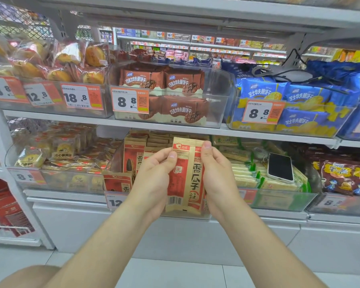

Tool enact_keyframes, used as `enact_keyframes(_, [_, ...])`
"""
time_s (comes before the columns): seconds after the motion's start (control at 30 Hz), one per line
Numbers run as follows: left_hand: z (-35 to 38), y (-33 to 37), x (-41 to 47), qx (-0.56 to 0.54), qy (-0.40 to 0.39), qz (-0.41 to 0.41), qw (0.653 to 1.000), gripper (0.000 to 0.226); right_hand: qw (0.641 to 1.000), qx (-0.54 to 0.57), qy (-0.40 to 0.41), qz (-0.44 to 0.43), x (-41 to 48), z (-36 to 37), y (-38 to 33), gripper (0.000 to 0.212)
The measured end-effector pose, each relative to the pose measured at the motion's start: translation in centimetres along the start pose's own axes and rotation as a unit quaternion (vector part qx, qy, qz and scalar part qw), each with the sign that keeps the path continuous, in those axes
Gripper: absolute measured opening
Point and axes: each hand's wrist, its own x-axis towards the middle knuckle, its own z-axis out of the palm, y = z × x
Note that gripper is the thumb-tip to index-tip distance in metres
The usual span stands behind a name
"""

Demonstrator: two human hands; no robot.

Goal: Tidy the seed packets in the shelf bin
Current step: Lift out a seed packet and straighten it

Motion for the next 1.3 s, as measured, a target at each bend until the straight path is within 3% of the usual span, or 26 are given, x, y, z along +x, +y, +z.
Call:
enact_keyframes(0.2, [0.1,0.2,-0.1,-0.020,0.005,0.012,1.000,0.032,0.999,0.016,-0.024,0.025,0.3,-0.3,-0.2,0.044])
enact_keyframes(0.4, [-0.3,0.5,0.5,-0.090,0.121,0.049,0.987,0.013,0.996,-0.069,-0.062,0.001,0.3,-0.5,-0.3,0.025])
enact_keyframes(0.47, [-0.3,0.5,0.6,-0.047,0.131,0.080,0.987,0.010,0.994,-0.101,-0.044,-0.023,0.3,-0.5,-0.3,0.022])
enact_keyframes(0.6, [-0.3,0.1,0.2,0.151,0.111,0.175,0.967,0.014,0.988,-0.126,-0.027,-0.083,0.2,-0.5,-0.2,0.022])
enact_keyframes(0.77, [-0.6,0.0,0.2,0.240,0.114,0.220,0.939,0.031,0.985,-0.108,-0.020,-0.134,0.0,0.1,0.2,0.029])
enact_keyframes(0.9, [-0.7,-0.4,0.2,0.310,0.124,0.276,0.901,0.023,0.936,-0.210,0.033,-0.280,0.1,0.3,1.0,0.026])
enact_keyframes(1.0, [-0.7,-0.6,0.1,0.362,0.095,0.308,0.874,0.021,0.916,-0.220,0.078,-0.326,-0.3,0.5,1.0,0.026])
enact_keyframes(1.17, [-1.1,0.2,0.5,0.285,0.024,0.257,0.923,0.026,0.914,-0.197,0.108,-0.338,-0.1,0.4,0.9,0.029])
enact_keyframes(1.3, [-1.2,0.1,0.5,0.263,0.014,0.255,0.930,0.023,0.910,-0.196,0.115,-0.348,-0.1,0.2,0.9,0.031])
